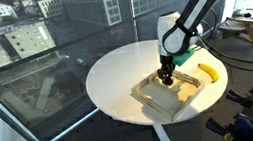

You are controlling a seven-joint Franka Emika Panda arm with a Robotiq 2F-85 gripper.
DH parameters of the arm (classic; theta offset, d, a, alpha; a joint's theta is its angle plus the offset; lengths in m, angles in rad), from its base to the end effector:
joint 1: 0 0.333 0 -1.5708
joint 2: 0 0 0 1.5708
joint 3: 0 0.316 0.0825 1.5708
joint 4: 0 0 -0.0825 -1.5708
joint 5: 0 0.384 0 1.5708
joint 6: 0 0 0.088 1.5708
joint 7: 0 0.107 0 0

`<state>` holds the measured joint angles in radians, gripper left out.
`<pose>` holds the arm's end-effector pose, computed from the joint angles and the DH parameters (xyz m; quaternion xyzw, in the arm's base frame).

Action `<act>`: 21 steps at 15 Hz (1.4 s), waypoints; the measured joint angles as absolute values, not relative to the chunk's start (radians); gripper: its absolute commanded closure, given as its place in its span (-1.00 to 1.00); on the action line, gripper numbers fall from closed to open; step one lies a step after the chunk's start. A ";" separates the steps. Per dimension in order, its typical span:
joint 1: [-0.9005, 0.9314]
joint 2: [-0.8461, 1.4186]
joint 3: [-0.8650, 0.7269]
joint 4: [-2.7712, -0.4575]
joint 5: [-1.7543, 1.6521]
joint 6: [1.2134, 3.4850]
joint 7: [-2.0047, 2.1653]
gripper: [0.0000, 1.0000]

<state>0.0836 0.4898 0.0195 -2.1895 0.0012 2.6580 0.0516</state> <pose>0.5493 0.0572 0.1573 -0.9996 -0.0241 0.0110 0.0040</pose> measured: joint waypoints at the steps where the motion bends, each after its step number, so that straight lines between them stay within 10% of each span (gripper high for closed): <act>1: 0.084 0.484 0.020 -2.190 0.001 2.654 0.052 0.35; 21: 0.085 0.306 0.020 -2.203 -0.012 2.458 0.052 0.35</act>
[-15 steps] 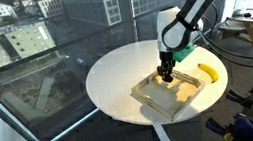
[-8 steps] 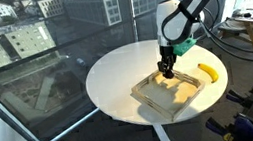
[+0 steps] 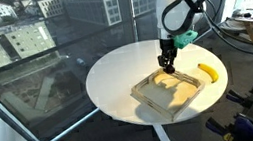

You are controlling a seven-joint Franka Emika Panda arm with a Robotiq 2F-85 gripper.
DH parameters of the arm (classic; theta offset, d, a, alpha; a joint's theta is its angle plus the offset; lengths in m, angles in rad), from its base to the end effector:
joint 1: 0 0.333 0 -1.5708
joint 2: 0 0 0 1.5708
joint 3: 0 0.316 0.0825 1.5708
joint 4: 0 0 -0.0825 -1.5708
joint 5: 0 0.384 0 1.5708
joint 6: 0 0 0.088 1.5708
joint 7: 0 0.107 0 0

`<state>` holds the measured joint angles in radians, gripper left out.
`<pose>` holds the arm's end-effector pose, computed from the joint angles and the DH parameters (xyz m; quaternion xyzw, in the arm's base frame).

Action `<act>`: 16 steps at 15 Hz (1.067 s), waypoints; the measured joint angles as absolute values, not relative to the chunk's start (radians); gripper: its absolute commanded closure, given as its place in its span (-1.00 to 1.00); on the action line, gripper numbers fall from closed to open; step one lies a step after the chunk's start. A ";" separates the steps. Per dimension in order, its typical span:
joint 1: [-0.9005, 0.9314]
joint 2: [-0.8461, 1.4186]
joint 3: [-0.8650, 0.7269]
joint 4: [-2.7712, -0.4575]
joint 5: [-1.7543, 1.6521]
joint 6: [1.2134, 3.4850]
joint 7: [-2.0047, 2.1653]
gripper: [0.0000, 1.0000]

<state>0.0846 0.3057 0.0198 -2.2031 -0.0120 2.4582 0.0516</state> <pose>0.5469 0.0574 0.2374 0.9992 0.0307 -0.0251 0.0026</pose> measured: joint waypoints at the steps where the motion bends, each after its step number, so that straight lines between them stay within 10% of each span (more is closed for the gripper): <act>1: 0.085 0.297 0.020 -2.203 -0.012 2.449 0.052 0.35; 16: 0.077 0.225 0.023 -2.222 -0.012 2.395 0.052 0.35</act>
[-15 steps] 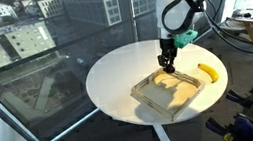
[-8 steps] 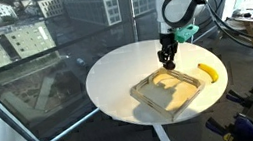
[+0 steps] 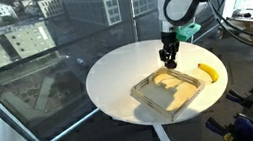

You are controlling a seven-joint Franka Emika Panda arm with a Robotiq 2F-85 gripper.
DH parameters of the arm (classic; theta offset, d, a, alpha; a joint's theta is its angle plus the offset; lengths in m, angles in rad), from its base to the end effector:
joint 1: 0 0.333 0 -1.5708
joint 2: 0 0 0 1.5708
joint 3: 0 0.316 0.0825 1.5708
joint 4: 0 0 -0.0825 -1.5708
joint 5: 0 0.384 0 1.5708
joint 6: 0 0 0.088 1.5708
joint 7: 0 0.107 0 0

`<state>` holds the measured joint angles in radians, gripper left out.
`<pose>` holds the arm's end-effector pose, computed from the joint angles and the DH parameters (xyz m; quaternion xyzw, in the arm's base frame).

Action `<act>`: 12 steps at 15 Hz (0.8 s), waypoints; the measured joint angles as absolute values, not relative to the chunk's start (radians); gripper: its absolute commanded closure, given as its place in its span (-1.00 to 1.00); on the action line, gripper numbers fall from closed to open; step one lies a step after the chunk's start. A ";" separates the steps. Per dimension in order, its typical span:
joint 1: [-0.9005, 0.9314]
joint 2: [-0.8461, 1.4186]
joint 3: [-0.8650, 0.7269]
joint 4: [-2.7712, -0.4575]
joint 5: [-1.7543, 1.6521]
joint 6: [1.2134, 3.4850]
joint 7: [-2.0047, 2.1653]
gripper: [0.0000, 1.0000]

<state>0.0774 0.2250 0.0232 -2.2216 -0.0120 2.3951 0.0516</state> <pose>0.5398 0.0544 0.2692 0.9993 0.0288 -0.0255 0.0033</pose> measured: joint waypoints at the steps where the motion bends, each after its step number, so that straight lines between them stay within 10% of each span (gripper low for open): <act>1: 0.075 0.224 0.022 -2.224 -0.012 2.395 0.052 0.35; 12: 0.032 0.204 -0.009 -2.248 -0.012 2.395 0.052 0.35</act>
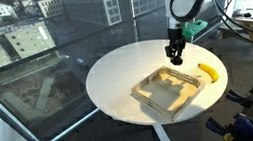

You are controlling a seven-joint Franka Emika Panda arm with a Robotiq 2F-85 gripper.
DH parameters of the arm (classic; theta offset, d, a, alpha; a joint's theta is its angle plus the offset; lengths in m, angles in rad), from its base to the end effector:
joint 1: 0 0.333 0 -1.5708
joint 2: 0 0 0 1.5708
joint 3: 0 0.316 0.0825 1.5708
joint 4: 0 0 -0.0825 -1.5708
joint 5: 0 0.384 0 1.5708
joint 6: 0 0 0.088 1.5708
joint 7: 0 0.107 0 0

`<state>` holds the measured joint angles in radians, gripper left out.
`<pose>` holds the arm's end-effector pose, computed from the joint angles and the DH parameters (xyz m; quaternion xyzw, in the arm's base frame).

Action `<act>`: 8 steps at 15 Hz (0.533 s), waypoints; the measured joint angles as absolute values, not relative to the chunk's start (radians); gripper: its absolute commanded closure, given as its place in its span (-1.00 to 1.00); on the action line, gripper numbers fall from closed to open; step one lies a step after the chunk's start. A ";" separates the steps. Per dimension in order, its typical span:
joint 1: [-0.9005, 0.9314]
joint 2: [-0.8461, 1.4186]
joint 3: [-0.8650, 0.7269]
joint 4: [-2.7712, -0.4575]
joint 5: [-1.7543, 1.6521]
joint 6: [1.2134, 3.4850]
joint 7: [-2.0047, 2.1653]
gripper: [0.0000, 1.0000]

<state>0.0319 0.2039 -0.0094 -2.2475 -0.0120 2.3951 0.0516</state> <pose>0.5346 0.0119 0.2704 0.9995 -0.0100 -0.0279 0.0059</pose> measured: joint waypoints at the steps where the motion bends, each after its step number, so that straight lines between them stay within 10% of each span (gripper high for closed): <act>1: 0.027 0.203 -0.013 -2.249 -0.012 2.395 0.052 0.35; 8: 0.001 0.203 -0.035 -2.254 -0.012 2.395 0.052 0.35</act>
<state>0.0005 0.2033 -0.0349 -2.2545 -0.0121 2.3951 0.0516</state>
